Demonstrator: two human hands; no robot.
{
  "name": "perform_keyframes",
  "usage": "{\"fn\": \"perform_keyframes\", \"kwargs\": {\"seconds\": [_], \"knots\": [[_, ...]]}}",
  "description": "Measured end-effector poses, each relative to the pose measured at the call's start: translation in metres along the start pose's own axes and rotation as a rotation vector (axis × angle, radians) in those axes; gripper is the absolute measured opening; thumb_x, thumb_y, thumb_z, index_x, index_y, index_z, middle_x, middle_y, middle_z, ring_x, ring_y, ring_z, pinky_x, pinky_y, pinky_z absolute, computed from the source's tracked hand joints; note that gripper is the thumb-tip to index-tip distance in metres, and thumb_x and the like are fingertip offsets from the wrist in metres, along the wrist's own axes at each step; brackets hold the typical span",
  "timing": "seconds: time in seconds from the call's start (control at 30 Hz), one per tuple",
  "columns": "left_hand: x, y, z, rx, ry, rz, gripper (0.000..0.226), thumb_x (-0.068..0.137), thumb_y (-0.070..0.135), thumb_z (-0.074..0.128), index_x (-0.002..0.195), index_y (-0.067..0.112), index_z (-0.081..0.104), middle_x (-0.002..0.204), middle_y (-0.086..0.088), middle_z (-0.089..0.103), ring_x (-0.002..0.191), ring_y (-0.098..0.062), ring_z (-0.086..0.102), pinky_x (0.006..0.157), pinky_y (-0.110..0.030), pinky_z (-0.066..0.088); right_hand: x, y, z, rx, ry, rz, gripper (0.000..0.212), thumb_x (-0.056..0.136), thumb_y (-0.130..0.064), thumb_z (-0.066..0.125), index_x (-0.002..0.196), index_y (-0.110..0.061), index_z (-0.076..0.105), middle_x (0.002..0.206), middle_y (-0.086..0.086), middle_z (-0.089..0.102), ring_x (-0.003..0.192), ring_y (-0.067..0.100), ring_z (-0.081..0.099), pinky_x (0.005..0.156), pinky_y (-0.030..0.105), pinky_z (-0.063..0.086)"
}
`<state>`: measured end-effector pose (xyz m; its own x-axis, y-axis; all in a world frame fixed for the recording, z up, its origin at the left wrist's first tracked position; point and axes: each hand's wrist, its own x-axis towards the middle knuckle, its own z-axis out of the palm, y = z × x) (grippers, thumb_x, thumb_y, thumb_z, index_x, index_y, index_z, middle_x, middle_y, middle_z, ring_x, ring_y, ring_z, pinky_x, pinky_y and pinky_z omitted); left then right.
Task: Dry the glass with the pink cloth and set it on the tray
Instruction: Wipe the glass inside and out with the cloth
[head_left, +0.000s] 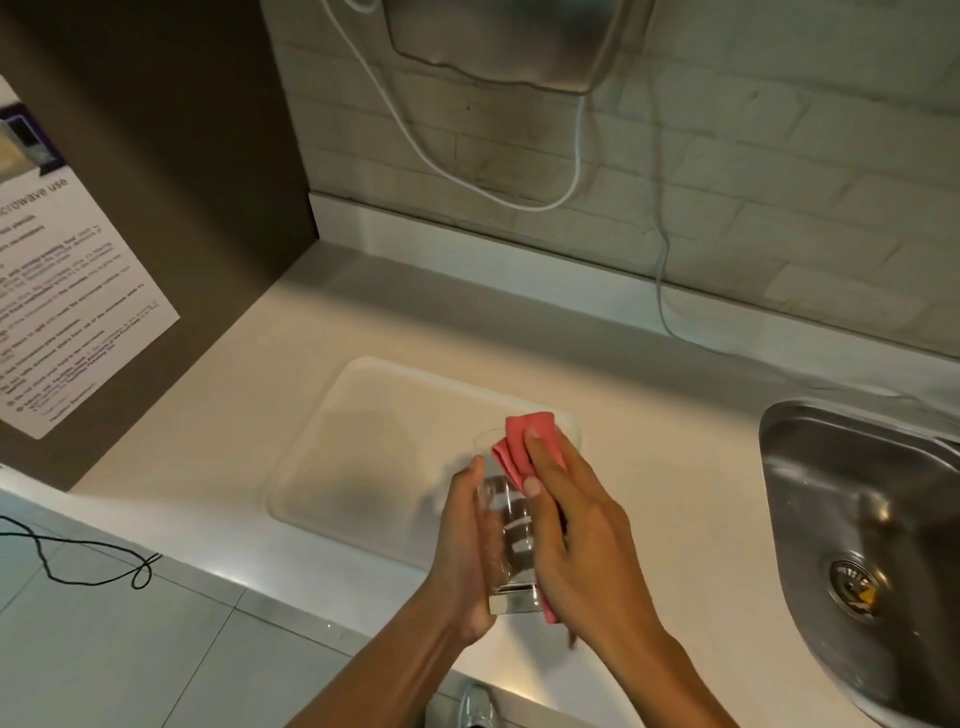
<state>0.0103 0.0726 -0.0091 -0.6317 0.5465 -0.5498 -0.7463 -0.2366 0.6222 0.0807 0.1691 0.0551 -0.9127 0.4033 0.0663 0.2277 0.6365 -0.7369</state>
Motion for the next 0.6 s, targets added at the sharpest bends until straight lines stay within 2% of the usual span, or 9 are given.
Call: {"fn": "perform_keyframes", "kwargs": {"seconds": [0.07, 0.13, 0.2, 0.23, 0.3, 0.37, 0.43, 0.53, 0.6], "knots": [[0.003, 0.009, -0.002, 0.0, 0.043, 0.024, 0.069, 0.099, 0.071, 0.045, 0.121, 0.018, 0.082, 0.123, -0.021, 0.079, 0.113, -0.038, 0.077, 0.084, -0.045, 0.064, -0.003, -0.006, 0.004, -0.023, -0.017, -0.046, 0.054, 0.098, -0.045, 0.031, 0.151, -0.054, 0.025, 0.16, -0.032, 0.011, 0.13, -0.02, 0.027, 0.109, 0.002, 0.016], [0.008, 0.022, -0.006, -0.028, 0.085, 0.058, 0.072, 0.099, 0.068, 0.047, 0.126, 0.009, 0.079, 0.125, -0.03, 0.076, 0.11, -0.041, 0.075, 0.092, -0.05, 0.062, -0.021, -0.002, 0.013, -0.036, -0.068, -0.104, 0.054, 0.101, -0.039, 0.035, 0.149, -0.06, 0.021, 0.162, -0.034, 0.006, 0.135, -0.026, 0.017, 0.109, -0.001, 0.014], [0.01, 0.026, -0.009, 0.002, 0.098, 0.054, 0.078, 0.098, 0.069, 0.047, 0.13, 0.003, 0.074, 0.128, -0.035, 0.072, 0.113, -0.047, 0.071, 0.105, -0.06, 0.053, -0.034, 0.005, 0.016, -0.012, -0.091, -0.107, 0.056, 0.102, -0.038, 0.038, 0.148, -0.063, 0.019, 0.163, -0.032, 0.009, 0.139, -0.024, 0.014, 0.109, -0.001, 0.013], [0.01, 0.025, -0.009, 0.017, 0.085, 0.05, 0.077, 0.098, 0.07, 0.048, 0.128, 0.005, 0.076, 0.127, -0.033, 0.074, 0.115, -0.047, 0.071, 0.106, -0.06, 0.053, -0.032, 0.008, 0.014, 0.006, -0.072, -0.09, 0.055, 0.103, -0.036, 0.04, 0.147, -0.063, 0.022, 0.163, -0.029, 0.014, 0.138, -0.025, 0.017, 0.109, -0.002, 0.014], [0.006, 0.017, -0.006, 0.03, 0.011, 0.019, 0.07, 0.094, 0.07, 0.052, 0.12, 0.012, 0.082, 0.114, -0.022, 0.081, 0.103, -0.037, 0.079, 0.088, -0.048, 0.064, -0.014, 0.011, 0.008, 0.034, 0.001, -0.048, 0.051, 0.104, -0.032, 0.042, 0.145, -0.058, 0.026, 0.162, -0.024, 0.023, 0.13, -0.03, 0.023, 0.104, -0.005, 0.016], [0.004, 0.007, -0.001, 0.011, -0.051, -0.015, 0.067, 0.091, 0.071, 0.056, 0.117, 0.015, 0.083, 0.106, -0.017, 0.083, 0.092, -0.028, 0.081, 0.074, -0.039, 0.065, 0.007, 0.006, 0.001, 0.017, 0.053, -0.039, 0.049, 0.103, -0.035, 0.041, 0.148, -0.05, 0.028, 0.16, -0.023, 0.025, 0.12, -0.035, 0.023, 0.098, -0.01, 0.015], [0.005, 0.006, 0.001, 0.004, -0.032, -0.006, 0.068, 0.091, 0.073, 0.056, 0.118, 0.016, 0.083, 0.111, -0.02, 0.082, 0.095, -0.03, 0.081, 0.073, -0.038, 0.064, 0.011, 0.001, 0.002, -0.049, 0.049, -0.091, 0.05, 0.104, -0.033, 0.042, 0.149, -0.049, 0.031, 0.162, -0.021, 0.022, 0.124, -0.028, 0.027, 0.101, -0.007, 0.016], [0.012, 0.017, -0.004, -0.028, 0.041, 0.022, 0.065, 0.099, 0.067, 0.05, 0.113, 0.015, 0.085, 0.11, -0.021, 0.082, 0.093, -0.031, 0.081, 0.074, -0.04, 0.064, -0.017, 0.007, 0.014, -0.155, -0.039, -0.162, 0.06, 0.104, -0.023, 0.048, 0.149, -0.058, 0.027, 0.166, -0.022, 0.014, 0.138, -0.007, 0.03, 0.11, 0.004, 0.017], [0.016, 0.018, -0.008, -0.023, 0.055, 0.032, 0.066, 0.102, 0.065, 0.045, 0.111, 0.014, 0.086, 0.109, -0.021, 0.082, 0.091, -0.031, 0.08, 0.077, -0.04, 0.063, -0.026, 0.011, 0.016, -0.154, -0.061, -0.151, 0.063, 0.104, -0.022, 0.05, 0.147, -0.061, 0.026, 0.164, -0.026, 0.012, 0.138, -0.01, 0.026, 0.109, 0.0, 0.014]]}}
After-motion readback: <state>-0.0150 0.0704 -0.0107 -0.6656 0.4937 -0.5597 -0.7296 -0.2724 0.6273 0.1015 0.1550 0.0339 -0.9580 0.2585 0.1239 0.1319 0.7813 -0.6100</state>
